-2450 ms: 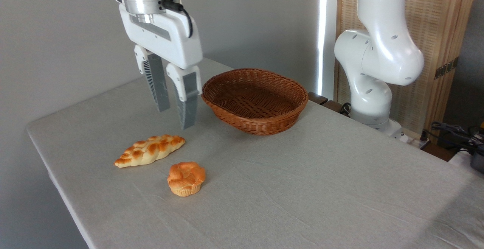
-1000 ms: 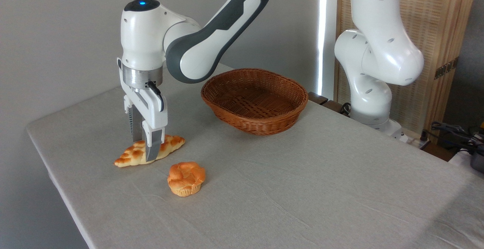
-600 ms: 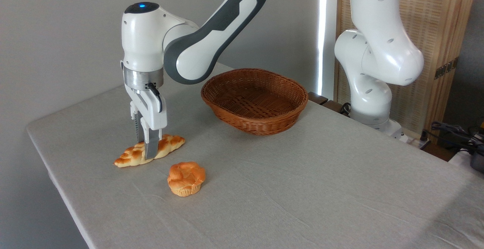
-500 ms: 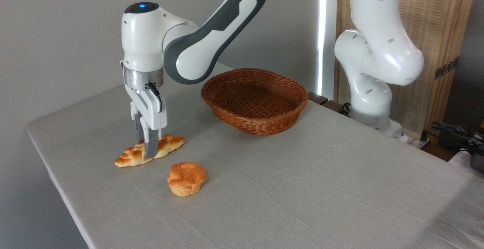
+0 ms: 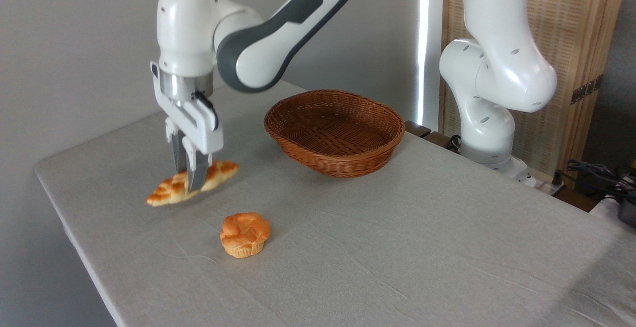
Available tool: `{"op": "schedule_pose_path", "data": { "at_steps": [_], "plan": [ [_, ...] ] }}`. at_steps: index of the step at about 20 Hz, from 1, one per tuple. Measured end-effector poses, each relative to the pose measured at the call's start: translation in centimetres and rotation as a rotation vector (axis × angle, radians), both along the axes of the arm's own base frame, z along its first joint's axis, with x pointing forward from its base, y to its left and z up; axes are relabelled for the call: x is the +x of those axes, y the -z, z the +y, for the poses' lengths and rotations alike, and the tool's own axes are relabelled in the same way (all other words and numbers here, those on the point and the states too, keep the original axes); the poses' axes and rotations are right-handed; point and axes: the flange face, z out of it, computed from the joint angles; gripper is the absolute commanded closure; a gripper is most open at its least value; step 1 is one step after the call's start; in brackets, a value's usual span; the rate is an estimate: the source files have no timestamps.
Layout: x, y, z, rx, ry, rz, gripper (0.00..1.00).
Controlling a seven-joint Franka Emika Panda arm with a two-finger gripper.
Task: Put bread into the basket
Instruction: 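Carry the held croissant over the wicker basket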
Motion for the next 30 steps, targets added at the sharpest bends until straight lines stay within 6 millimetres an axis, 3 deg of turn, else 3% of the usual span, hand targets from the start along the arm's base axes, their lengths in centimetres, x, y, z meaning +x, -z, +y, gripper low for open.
{"op": "schedule_pose_path", "data": {
  "at_steps": [4, 6, 8, 10, 12, 15, 20, 23, 24, 26, 28, 30],
  "plan": [
    [-2.9, -6.7, 3.1, -0.027, -0.069, 0.088, 0.79],
    [-5.5, -9.3, 4.0, 0.000, -0.063, 0.146, 0.78],
    [-8.8, -10.6, 3.6, 0.037, -0.029, 0.201, 0.75],
    [-13.2, -9.6, 2.3, 0.085, 0.020, 0.261, 0.75],
    [-17.2, -7.3, 1.6, 0.134, 0.059, 0.314, 0.75],
    [-21.5, -4.8, 0.3, 0.190, 0.105, 0.373, 0.75],
    [-22.7, -4.5, -0.3, 0.196, 0.093, 0.392, 0.73],
    [-22.8, -4.5, -0.7, 0.157, 0.086, 0.412, 0.44],
    [-22.9, -4.4, -0.8, 0.152, 0.087, 0.416, 0.21],
    [-23.1, -4.1, -1.3, 0.150, 0.099, 0.423, 0.15],
    [-23.2, -3.8, -1.8, 0.154, 0.110, 0.429, 0.02],
    [-23.0, -3.6, -2.0, 0.148, 0.109, 0.419, 0.00]
  ]
}}
